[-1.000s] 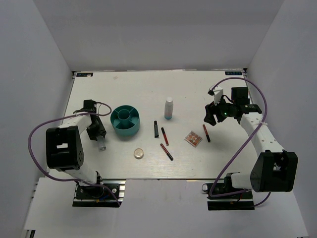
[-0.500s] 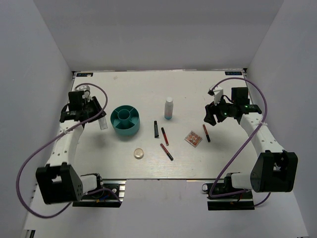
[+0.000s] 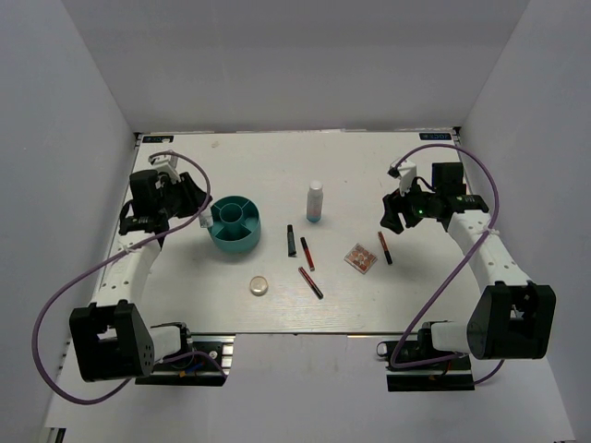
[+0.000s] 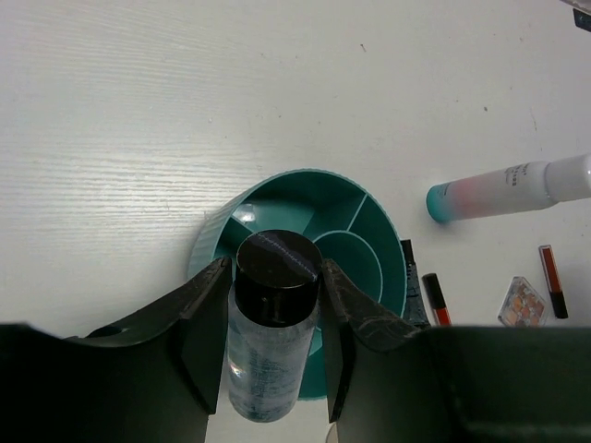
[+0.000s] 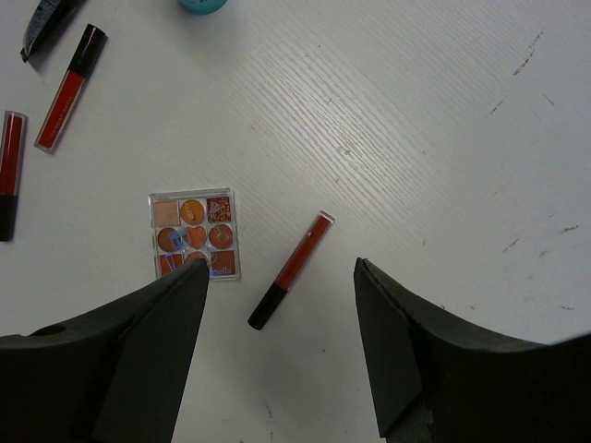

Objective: Organize the makeup

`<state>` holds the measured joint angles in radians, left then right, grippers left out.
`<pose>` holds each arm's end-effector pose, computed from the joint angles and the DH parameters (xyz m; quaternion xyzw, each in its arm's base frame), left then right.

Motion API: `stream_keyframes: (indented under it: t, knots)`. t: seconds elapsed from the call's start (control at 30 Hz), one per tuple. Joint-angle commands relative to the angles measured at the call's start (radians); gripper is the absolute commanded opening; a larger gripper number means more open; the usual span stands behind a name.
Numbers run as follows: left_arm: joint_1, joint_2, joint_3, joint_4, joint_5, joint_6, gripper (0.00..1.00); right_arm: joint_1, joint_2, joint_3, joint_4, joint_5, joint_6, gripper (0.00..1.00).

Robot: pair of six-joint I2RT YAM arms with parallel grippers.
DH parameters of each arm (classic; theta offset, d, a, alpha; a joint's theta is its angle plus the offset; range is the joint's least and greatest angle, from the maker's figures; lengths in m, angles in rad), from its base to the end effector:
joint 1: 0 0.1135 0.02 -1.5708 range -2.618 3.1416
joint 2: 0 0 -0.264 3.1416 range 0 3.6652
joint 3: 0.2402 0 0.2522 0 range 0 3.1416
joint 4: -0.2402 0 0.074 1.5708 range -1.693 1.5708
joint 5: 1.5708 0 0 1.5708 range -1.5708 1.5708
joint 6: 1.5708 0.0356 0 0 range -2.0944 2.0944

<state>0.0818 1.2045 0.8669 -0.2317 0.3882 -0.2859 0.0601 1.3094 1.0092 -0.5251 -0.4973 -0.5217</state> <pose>0.2667 0.0083 0.2778 -0.0663 0.8632 -0.2163 0.4514 0.2734 0.0335 0.2760 -0.3448 0.8391 0.1424 0.3960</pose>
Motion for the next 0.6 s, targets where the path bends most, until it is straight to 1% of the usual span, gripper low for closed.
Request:
stream_keyframes:
  t: [0.0,0.23,0.37,0.53,0.57]
  knots:
    - [-0.001,-0.019,-0.031,0.196,0.052,-0.002,0.0,0.0,-0.038,-0.001,-0.001,-0.014,0.012,0.7]
    - [-0.001,0.018,-0.091,0.321,0.077,-0.038,0.0,-0.002,-0.035,-0.004,-0.001,-0.014,0.011,0.7]
    - [-0.001,0.03,-0.147,0.391,0.081,-0.055,0.03,0.0,-0.025,0.0,-0.001,-0.012,0.009,0.7]
    - [-0.01,0.05,-0.183,0.463,0.087,-0.079,0.06,-0.003,-0.015,0.003,-0.001,-0.012,0.006,0.7]
    - [-0.01,0.056,-0.187,0.471,0.086,-0.079,0.08,-0.002,-0.013,0.005,-0.003,-0.011,0.005,0.7]
